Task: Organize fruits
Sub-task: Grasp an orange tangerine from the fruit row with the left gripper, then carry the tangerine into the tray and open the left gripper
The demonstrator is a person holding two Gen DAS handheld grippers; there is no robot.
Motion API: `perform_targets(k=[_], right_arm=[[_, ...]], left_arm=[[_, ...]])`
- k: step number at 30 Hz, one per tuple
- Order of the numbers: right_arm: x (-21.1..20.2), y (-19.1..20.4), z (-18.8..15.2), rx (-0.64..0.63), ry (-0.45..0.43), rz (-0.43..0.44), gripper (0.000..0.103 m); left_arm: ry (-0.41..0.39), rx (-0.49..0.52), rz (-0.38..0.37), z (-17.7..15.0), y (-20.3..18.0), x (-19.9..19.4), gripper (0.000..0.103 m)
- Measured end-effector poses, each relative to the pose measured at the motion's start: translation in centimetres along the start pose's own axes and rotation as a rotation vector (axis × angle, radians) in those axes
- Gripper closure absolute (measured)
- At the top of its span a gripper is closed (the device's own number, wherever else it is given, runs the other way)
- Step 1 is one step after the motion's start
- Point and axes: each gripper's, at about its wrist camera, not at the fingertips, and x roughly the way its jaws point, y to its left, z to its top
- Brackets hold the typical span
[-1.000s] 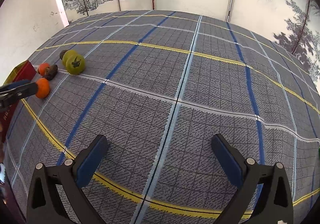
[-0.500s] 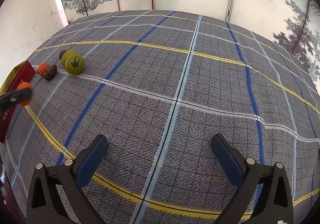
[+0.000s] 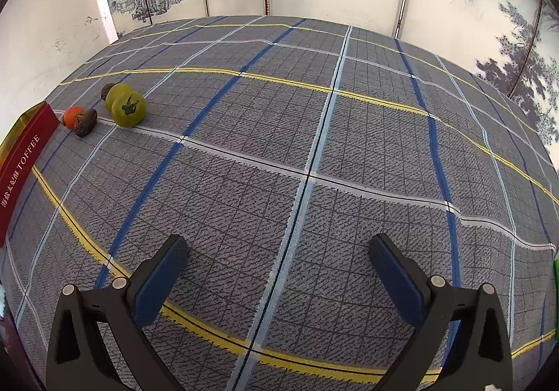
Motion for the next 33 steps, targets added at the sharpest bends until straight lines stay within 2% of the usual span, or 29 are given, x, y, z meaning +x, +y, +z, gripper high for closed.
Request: perform_targets(k=[8,14,25,33], right_arm=[[0.0,0.0,0.0,0.0,0.0,0.0,0.0],[0.0,0.0,0.0,0.0,0.0,0.001,0.0],[0.0,0.0,0.0,0.0,0.001,0.002,0.0],[0.0,-0.1,0.0,0.001,0.001,0.002,0.0]], left_arm=[[-0.045,0.036,0.107,-0.2,2.3,-1.8,0.068],[-0.045,0.057,0.171,-0.3,4.2,-2.1,0.068],[0.018,0.11,0.305,-0.2,8.0,-0.3,0.068],[0.065,0.152,0.371,0.3,9.7,1.6,0.068]])
